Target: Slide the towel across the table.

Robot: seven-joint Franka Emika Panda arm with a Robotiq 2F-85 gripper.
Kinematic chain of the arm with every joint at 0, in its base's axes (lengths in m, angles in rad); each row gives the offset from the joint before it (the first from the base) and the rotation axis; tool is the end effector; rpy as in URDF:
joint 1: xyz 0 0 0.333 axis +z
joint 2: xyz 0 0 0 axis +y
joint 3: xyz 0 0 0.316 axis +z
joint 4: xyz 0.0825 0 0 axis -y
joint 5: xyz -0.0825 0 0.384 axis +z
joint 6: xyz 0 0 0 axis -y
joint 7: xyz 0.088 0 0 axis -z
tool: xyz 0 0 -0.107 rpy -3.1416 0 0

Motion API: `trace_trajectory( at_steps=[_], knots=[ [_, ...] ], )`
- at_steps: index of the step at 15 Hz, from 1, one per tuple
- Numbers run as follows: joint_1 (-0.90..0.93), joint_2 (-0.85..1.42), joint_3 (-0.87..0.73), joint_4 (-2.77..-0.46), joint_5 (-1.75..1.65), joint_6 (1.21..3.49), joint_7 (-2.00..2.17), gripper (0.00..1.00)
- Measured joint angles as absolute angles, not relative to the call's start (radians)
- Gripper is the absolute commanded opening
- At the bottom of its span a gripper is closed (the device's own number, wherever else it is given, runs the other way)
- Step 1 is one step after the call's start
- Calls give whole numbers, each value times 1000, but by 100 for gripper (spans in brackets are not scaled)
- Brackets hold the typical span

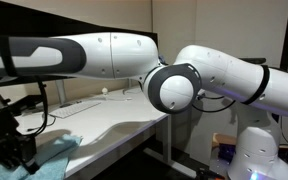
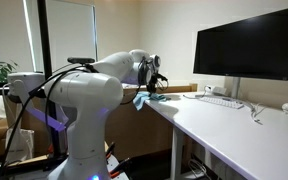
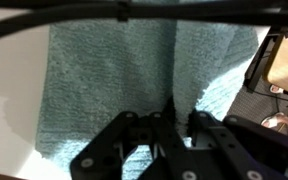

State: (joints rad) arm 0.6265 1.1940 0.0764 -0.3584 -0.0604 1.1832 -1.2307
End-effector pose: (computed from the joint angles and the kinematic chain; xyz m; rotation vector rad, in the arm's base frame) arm 0.5998 0.4505 0.3310 -1.7507 -2.4127 0.5277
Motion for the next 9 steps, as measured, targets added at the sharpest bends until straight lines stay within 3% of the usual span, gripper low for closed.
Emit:
trace_trajectory(
  at_steps=[9],
  knots=[
    [464,1197,101,-358,-38,1395,-1000,9]
  ],
)
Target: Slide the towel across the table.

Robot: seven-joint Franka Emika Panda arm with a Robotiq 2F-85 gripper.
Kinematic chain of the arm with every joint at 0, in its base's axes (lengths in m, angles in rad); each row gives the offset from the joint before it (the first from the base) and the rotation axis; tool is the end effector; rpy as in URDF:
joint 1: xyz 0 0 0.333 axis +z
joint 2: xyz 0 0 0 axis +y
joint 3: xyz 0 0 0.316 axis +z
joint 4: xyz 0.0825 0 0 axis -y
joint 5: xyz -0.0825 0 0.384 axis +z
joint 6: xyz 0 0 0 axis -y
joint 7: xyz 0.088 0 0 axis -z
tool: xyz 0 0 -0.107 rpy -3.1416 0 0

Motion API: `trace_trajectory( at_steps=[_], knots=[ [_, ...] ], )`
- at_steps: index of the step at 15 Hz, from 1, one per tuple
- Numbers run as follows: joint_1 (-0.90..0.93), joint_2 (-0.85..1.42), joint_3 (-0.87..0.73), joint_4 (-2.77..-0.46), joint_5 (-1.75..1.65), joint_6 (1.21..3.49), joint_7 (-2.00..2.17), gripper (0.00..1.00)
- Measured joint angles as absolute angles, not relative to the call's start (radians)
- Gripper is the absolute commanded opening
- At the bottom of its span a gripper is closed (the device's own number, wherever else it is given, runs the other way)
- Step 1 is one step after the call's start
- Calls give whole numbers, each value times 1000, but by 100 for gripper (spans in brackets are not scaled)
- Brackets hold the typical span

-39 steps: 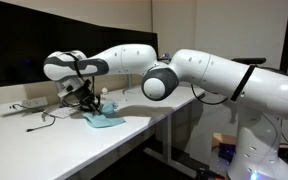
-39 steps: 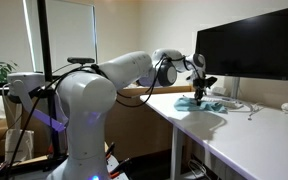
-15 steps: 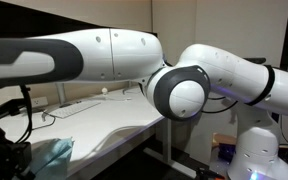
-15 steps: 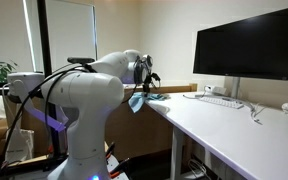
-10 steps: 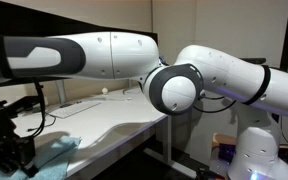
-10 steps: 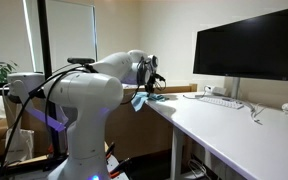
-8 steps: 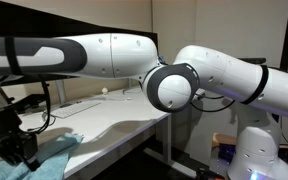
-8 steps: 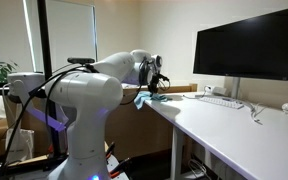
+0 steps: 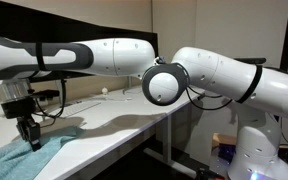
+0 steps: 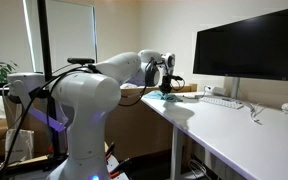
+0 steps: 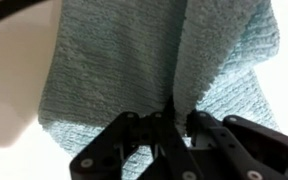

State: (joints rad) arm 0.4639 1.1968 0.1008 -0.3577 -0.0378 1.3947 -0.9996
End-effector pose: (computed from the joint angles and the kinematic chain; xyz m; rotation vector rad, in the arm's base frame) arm 0.6839 0.3682 0.3417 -2.2207 -2.0775 0.2124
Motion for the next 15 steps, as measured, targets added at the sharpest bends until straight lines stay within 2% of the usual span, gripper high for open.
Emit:
trace_trajectory(
  at_steps=[15],
  knots=[
    [356,1201,49,-358,-47,1485,-910,9]
  ],
)
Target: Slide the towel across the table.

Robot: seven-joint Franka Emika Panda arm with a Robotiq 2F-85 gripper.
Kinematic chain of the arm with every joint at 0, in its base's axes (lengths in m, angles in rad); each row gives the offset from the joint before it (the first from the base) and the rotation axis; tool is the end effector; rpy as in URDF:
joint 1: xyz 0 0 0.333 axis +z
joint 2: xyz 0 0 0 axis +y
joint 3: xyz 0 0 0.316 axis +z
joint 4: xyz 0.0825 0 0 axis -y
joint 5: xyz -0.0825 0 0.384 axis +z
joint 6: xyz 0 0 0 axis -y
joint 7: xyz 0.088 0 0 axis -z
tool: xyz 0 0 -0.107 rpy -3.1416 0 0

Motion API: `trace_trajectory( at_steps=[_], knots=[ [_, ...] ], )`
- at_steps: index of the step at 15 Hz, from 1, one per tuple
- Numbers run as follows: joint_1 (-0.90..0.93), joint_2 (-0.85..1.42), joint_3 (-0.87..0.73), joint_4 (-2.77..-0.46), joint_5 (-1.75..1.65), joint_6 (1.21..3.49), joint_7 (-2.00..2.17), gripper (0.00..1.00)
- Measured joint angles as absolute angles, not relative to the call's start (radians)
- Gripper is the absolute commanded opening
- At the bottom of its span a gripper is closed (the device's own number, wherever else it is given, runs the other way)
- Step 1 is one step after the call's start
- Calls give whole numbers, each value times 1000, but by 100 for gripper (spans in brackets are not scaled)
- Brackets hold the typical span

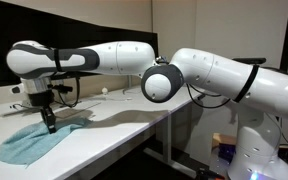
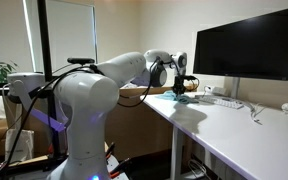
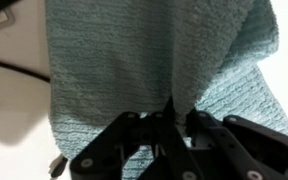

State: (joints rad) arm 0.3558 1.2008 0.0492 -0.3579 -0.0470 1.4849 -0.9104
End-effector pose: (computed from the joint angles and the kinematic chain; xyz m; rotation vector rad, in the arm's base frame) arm 0.7351 0.2818 0.3445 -2.5004 -1.8682 0.1110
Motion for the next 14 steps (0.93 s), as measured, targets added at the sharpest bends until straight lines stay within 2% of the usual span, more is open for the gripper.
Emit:
trace_trajectory(
  at_steps=[14],
  knots=[
    [244,1198,33,-358,-47,1435,-881,8]
  ],
)
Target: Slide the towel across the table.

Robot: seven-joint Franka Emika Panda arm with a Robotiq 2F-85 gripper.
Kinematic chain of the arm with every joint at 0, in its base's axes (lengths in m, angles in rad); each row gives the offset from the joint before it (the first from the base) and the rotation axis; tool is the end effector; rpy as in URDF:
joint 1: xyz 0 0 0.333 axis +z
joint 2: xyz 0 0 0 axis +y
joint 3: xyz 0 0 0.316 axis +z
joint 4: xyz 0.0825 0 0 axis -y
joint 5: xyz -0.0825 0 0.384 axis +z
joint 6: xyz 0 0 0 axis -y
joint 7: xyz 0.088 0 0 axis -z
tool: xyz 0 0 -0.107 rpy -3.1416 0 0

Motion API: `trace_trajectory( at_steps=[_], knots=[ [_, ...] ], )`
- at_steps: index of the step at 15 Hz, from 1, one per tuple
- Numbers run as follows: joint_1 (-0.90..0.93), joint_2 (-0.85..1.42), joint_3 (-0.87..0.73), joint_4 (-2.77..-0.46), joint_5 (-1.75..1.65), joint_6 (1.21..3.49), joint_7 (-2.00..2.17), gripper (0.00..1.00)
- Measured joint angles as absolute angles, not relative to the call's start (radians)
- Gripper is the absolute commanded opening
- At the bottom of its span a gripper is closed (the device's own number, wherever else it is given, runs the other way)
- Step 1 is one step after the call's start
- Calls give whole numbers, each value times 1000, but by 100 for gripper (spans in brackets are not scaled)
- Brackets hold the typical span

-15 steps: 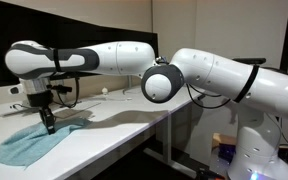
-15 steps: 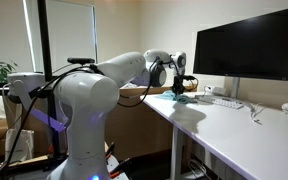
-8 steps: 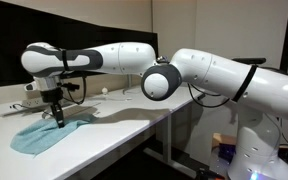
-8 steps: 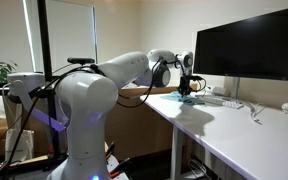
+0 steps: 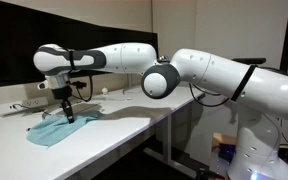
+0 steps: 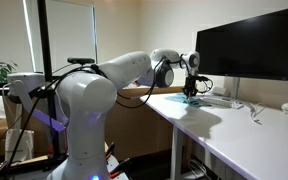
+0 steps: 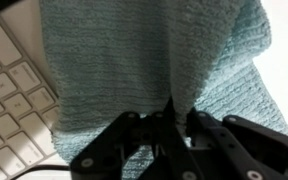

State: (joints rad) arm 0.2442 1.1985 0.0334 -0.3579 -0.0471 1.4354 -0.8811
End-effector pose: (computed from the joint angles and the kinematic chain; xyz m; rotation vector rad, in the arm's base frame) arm 0.7575 0.1925 0.3424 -2.6252 -1.6749 0.1869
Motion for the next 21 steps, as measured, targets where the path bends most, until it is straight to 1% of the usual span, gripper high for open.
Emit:
trace_trajectory(
  at_steps=[11,18,21],
  knots=[
    [165,1197,-20,-358,-57,1414,-837,8],
    [86,1185,-68,-353,-57,1415,-918,8],
    [80,1188,-68,-353,-56,1415,-920,8]
  ],
)
